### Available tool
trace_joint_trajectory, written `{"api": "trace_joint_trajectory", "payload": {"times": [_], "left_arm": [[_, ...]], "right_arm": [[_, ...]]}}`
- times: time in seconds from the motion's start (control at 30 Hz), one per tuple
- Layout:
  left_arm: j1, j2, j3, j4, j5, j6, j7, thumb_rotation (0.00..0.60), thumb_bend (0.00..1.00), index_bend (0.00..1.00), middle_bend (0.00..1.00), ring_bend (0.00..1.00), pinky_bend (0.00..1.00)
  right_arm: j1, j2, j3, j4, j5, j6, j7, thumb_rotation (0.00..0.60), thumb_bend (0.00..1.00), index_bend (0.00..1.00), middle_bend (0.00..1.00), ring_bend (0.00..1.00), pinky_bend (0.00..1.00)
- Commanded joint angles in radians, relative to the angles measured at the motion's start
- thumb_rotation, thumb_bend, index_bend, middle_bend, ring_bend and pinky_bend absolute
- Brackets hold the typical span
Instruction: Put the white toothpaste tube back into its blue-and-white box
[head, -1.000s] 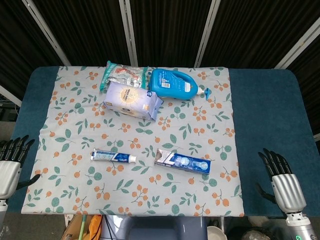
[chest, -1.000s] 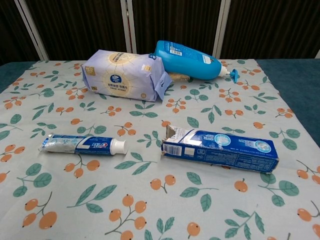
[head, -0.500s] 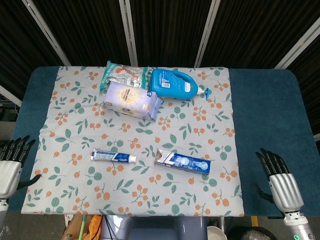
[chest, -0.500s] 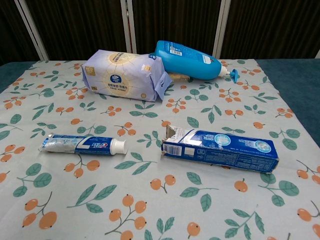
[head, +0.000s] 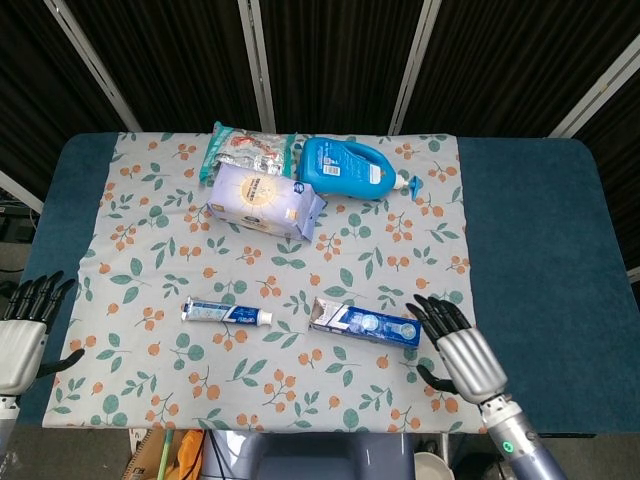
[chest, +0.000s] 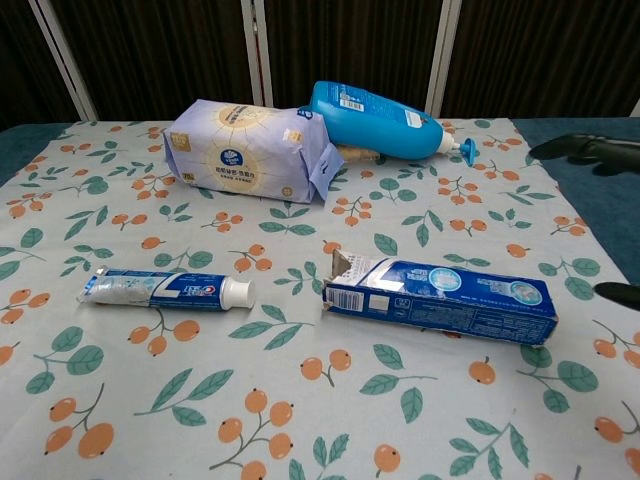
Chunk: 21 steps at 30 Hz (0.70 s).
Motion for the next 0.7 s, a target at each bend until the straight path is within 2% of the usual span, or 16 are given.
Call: {"api": "trace_joint_trajectory", "payload": {"times": [0.03, 0.1, 0.27, 0.5, 0.7], "left_arm": [[-0.003, 0.002, -0.003, 0.000, -0.008, -0.007, -0.004, 0.600, 0.07, 0.00, 0.00, 0.00, 0.00], [-0.007, 0.002, -0.005, -0.001, -0.014, -0.015, -0.004, 0.600, 0.07, 0.00, 0.00, 0.00, 0.00], [-0.008, 0.005, -0.004, -0.002, -0.015, -0.019, -0.006, 0.600, 0.07, 0.00, 0.00, 0.00, 0.00], [-0.014, 0.009, -0.004, -0.007, -0.027, -0.036, -0.011, 0.600, 0.07, 0.00, 0.00, 0.00, 0.00], [-0.016, 0.010, -0.002, -0.013, -0.028, -0.042, -0.009, 0.600, 0.07, 0.00, 0.00, 0.00, 0.00]], "right_arm": [[0.091, -0.119, 0.065, -0.059, 0.176, -0.095, -0.189, 0.600, 0.31, 0.00, 0.02, 0.00, 0.09], [0.124, -0.181, 0.083, -0.051, 0.260, -0.106, -0.280, 0.600, 0.31, 0.00, 0.02, 0.00, 0.09], [0.183, -0.292, 0.114, 0.008, 0.387, -0.092, -0.418, 0.600, 0.31, 0.00, 0.02, 0.00, 0.09], [0.228, -0.370, 0.143, 0.076, 0.520, -0.066, -0.468, 0.600, 0.31, 0.00, 0.02, 0.00, 0.09], [0.257, -0.387, 0.155, 0.118, 0.579, -0.058, -0.471, 0.600, 0.31, 0.00, 0.03, 0.00, 0.09]]}}
